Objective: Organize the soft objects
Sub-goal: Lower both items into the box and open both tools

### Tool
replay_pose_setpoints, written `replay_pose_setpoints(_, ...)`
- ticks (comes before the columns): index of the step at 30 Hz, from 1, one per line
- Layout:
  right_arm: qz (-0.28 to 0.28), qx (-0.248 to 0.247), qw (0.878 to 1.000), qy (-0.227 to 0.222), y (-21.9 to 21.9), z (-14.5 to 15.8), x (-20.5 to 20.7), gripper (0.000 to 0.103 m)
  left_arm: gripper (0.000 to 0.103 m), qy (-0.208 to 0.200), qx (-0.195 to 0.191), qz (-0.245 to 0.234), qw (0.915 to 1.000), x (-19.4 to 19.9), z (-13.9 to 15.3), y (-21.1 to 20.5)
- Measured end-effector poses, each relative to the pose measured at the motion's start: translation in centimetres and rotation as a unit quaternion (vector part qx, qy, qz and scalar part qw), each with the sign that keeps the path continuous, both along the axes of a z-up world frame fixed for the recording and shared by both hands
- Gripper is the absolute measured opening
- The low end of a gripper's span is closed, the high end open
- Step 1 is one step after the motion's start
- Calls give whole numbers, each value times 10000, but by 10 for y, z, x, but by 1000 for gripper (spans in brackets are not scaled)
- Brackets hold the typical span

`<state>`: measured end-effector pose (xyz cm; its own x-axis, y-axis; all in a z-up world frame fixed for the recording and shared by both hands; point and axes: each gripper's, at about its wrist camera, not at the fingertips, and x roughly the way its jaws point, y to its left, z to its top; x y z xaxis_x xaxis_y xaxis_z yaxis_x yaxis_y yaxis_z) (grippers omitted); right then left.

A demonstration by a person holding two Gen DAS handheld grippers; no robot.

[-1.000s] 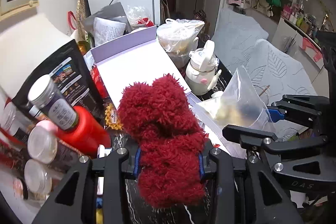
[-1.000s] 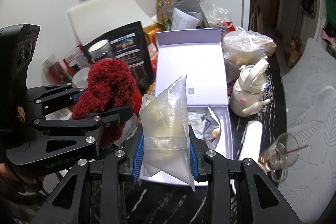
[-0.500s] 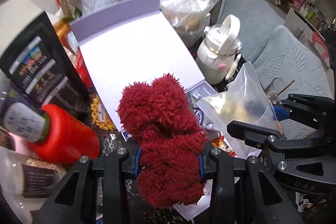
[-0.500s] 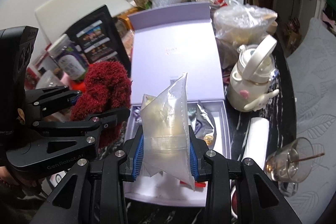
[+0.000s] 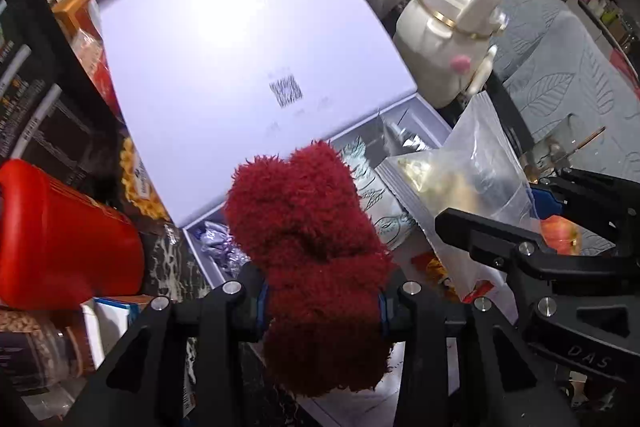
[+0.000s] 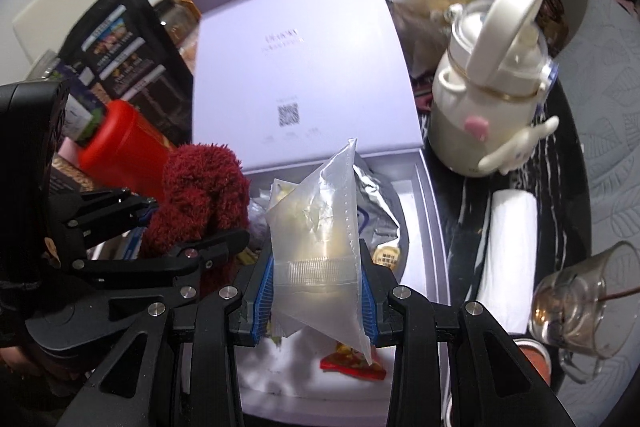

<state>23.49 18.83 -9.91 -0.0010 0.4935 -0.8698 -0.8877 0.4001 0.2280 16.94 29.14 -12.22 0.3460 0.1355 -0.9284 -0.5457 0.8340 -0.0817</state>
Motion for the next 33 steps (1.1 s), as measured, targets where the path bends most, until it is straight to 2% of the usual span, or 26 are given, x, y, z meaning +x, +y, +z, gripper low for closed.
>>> replay_pose_setpoints(3, -47, -96, 9999, 54, 2, -12, 3, 36, 38, 74, -110, 31, 9999, 2, -15, 2)
replay_pose_setpoints(15, -196, -302, 9993, 134, 6, -38, 11, 35, 38, 212, 15, 98, 9997, 18, -38, 7)
replay_pose_setpoints(21, -298, -540, 9971, 442, 3, -59, 15, 34, 38, 227, 3, 49, 9997, 22, -45, 9)
replay_pose_setpoints(33, -298, -630, 9969, 359, 9, -58, 16, 35, 39, 476, -159, -60, 9987, 32, -47, 13)
